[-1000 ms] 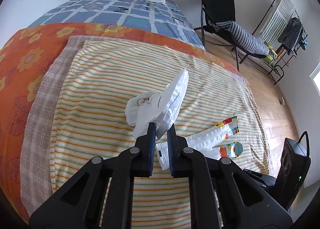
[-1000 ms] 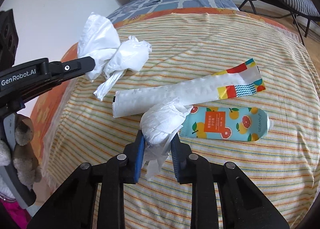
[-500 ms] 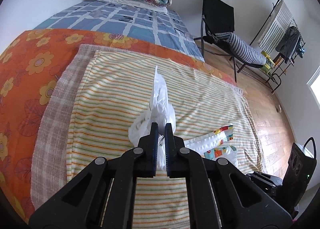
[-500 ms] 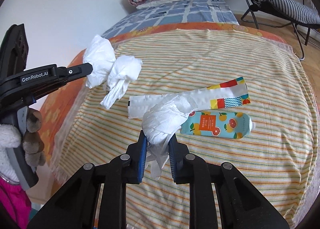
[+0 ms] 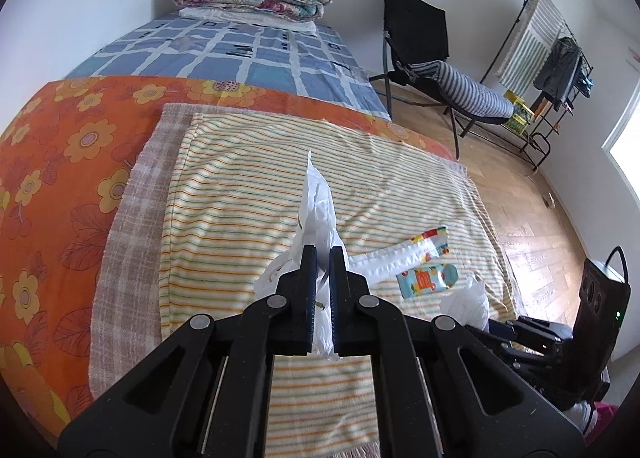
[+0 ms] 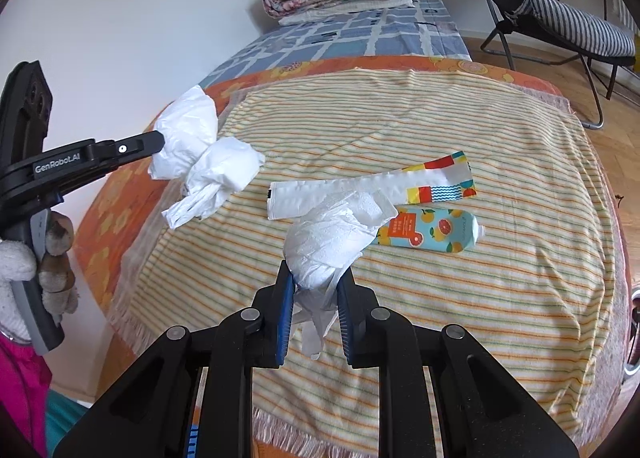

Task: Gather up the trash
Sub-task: 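Carry the tissue and bag over the blue basket and open both tools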

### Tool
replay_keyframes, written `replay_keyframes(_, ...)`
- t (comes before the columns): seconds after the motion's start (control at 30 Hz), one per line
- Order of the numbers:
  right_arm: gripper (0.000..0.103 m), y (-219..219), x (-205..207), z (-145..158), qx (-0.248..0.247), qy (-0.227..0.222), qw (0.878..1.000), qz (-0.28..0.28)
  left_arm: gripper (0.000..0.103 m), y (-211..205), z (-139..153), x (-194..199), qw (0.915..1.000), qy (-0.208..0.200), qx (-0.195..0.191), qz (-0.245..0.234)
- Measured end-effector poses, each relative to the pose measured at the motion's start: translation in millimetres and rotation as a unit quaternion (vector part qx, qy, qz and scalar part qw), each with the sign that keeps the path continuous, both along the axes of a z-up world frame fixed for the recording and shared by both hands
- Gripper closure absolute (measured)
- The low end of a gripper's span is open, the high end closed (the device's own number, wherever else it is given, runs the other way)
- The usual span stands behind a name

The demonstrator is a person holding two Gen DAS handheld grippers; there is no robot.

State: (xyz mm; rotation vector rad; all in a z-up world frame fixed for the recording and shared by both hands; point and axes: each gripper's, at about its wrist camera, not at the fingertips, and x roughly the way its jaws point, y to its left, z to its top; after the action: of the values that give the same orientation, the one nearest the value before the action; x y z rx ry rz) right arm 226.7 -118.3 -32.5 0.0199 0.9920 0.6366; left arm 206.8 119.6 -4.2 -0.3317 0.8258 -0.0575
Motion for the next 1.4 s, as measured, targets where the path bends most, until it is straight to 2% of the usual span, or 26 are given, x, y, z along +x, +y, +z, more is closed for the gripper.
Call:
replay_keyframes(0.27,0.085,-9,-32,24,0.002,-0.018,1.000,0.007,0.099,-13,27,-44,0.9992,-0.027,-0.008,-0.028)
replay_keyframes(0.5,0.085,-13,-75,38,-0.004,-0.034,0.999,0.017,0.099,-36,44,-90,0.9967,-0.046,0.004,-0.066)
replay_keyframes(0.7,0.085,-21,-112,39,-0.016,-0.046,0.999,0.023,0.099,-53,32,-121,0.9950,-0.032,0.014,-0.094)
replay_keyframes(1.07,0.085,-30,-161,16,-0.029,-0.020,0.999,0.033,0.099,-84,7,-177,0.9897,-0.004,-0.003,-0.143)
replay_keyframes(1.4,0.085,-39,-192,1,-0.035,-0.003,0.999,0.031,0.099,-101,-9,-208,0.9864,0.013,-0.009,-0.163)
